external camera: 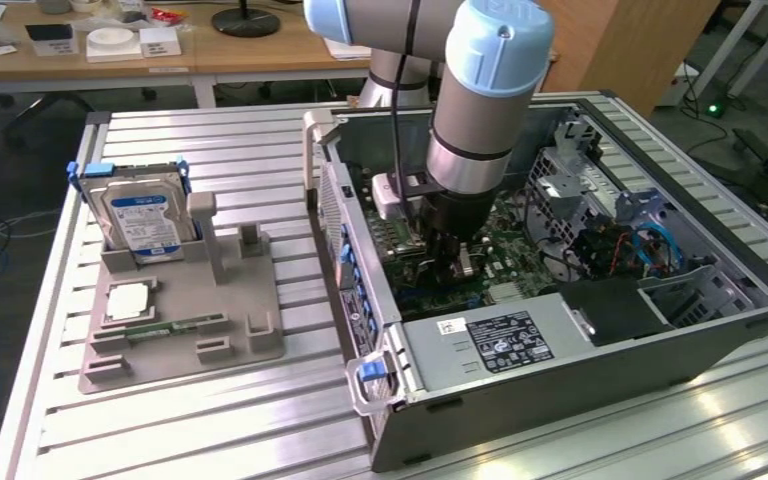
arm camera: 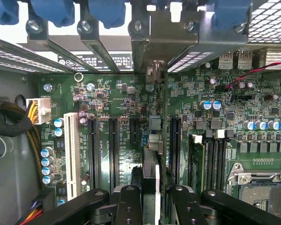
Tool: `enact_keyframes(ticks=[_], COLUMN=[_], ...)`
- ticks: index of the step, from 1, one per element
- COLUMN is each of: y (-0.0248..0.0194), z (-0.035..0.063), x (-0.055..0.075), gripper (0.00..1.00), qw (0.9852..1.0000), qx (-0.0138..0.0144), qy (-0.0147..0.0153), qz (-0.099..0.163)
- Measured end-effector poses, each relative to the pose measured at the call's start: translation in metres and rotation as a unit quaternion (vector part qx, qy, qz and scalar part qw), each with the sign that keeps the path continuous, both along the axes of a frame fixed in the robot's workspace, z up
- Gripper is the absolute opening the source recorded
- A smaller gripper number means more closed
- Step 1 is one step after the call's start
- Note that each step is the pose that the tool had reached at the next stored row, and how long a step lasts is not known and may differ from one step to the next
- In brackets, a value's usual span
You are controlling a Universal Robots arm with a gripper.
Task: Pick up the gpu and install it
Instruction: 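Insert the gpu into the slot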
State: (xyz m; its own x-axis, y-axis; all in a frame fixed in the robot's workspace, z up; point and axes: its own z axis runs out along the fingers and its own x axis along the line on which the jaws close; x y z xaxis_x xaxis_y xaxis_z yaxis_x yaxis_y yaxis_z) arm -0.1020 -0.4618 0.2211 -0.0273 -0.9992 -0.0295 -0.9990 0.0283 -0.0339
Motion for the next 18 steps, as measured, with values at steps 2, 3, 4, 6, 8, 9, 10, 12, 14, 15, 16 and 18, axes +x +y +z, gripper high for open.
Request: enact_keyframes(ticks=[2, 3, 4, 6, 8, 9, 10, 12, 14, 15, 16, 18], y=[0.0000, 0.0001, 0.0001, 0.0000, 0.0000, 0.0000, 0.0000, 0.0000, 0.0000, 0.0000, 0.0000, 0.0000], z=[0.0002, 0.0004, 0.0006, 0.0025, 0.0053, 0.0081, 0.0109, 0.0164, 0.0219, 0.0249, 0.0279, 0.0343], x=[0.000, -0.001, -0.001, 0.000, 0.000, 0.000, 0.000, 0.000, 0.000, 0.000, 0.000, 0.000], gripper=[0.27, 0.27, 0.28, 0.34, 0.34, 0.34, 0.34, 0.34, 0.34, 0.34, 0.34, 0.34], qw=[1.0000, 1.0000, 1.0000, 1.0000, 1.0000, 1.0000, 1.0000, 1.0000, 1.0000, 1.0000, 1.0000, 1.0000], qx=[0.0002, 0.0009, 0.0011, 0.0008, 0.0012, 0.0011, 0.0011, 0.0011, 0.0011, 0.0010, 0.0011, 0.0011], qy=[-0.0002, 0.0008, -0.0002, -0.0002, -0.0004, -0.0004, -0.0005, -0.0006, -0.0006, -0.0006, -0.0006, -0.0007], qz=[0.000, 0.000, -0.001, 0.000, 0.000, 0.000, 0.000, 0.000, 0.000, 0.000, 0.000, 0.000])
